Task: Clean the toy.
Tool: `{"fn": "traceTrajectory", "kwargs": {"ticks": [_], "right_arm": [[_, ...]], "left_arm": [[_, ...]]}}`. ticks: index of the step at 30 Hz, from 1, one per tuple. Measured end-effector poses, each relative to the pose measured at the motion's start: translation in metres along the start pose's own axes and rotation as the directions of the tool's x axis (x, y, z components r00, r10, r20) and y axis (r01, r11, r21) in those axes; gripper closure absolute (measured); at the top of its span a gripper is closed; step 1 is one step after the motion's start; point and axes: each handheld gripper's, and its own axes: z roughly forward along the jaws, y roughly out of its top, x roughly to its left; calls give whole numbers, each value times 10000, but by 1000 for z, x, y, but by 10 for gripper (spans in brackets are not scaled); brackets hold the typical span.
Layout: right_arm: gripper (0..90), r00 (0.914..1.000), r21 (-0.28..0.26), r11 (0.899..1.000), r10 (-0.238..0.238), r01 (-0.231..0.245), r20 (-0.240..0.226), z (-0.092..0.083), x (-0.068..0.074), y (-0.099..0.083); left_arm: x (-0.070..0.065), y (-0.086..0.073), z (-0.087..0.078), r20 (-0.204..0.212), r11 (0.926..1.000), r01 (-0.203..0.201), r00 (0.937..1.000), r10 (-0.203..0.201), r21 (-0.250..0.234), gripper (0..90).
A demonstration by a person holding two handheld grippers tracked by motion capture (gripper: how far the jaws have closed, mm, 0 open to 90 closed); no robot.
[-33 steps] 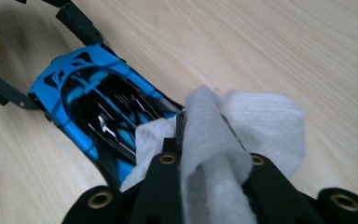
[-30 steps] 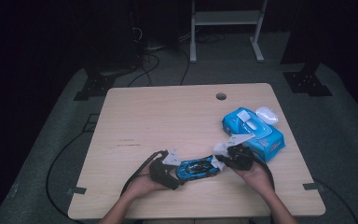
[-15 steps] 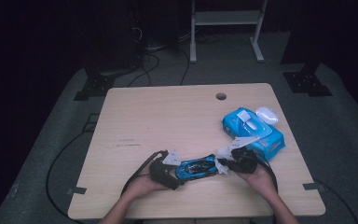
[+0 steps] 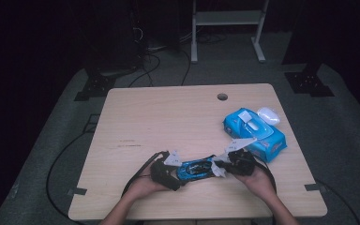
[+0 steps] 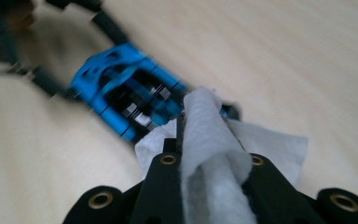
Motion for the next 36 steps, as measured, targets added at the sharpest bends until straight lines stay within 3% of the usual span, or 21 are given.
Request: {"fn": "traceTrajectory", "kwargs": {"ticks": [2, 4, 6, 9, 14, 17, 19, 22, 25, 27, 31, 34, 35, 36], "right_arm": [[839, 9995, -105, 9998, 182, -179, 277, 7, -6, 6], [839, 9989, -105, 9990, 441, -439, 146, 16, -10, 10], [838, 9991, -36, 9994, 337, -336, 274, 25, -10, 9], [838, 9991, 34, 9998, 210, -211, 377, 19, -8, 4], [839, 9981, 122, 9991, 412, -418, 468, -3, -11, -10], [839, 9996, -161, 9996, 251, -249, 92, -13, -3, -7], [839, 9997, -49, 10000, 43, -44, -230, -14, 3, -5], [838, 9991, 297, 9993, -196, 207, -375, -7, 8, -5], [838, 9988, 413, 9991, 9, 12, -489, 3, 6, -11], [838, 9976, 342, 9993, 201, -178, -663, 3, 3, -12], [838, 9985, 380, 9993, 23, -2, -552, 3, 6, -12], [840, 9984, 322, 9995, -56, 75, -564, 3, 6, -13], [840, 9984, 301, 9995, -88, 105, -563, 4, 7, -13], [840, 9986, 272, 9995, -175, 189, -505, 3, 8, -14]], "left_arm": [[0, 0, 0, -1, 10000, -15, 10000, 15, 8, 252], [0, 0, 0, -8, 10000, -9, 10000, 9, 0, 252], [0, 0, 0, -6, 10000, -7, 10000, 7, 2, 251], [0, 0, 0, -6, 10000, 22, 10000, -22, -38, 253], [0, 0, 0, -56, 10000, 58, 10000, -58, 12, 255], [0, 0, 0, -65, 10000, 91, 9999, -91, -7, 255], [-1, 0, 1, -60, 9999, 139, 9999, -140, -39, 255], [0, 0, 0, -74, 10000, 77, 9999, -77, -16, 255], [0, 2, 0, -45, 9998, 150, 9999, -149, 129, 251], [5, 4, -1, 377, 9975, 643, 9971, -654, 284, 193], [11, 5, -5, 759, 9931, 1169, 9904, -1159, -95, 174], [18, 5, -8, 1118, 9828, 1796, 9784, -1738, -440, 174], [19, 5, -6, 1258, 9766, 2098, 9712, -2026, -472, 175], [20, 5, -6, 1254, 9758, 2140, 9703, -2069, -457, 175]]}}
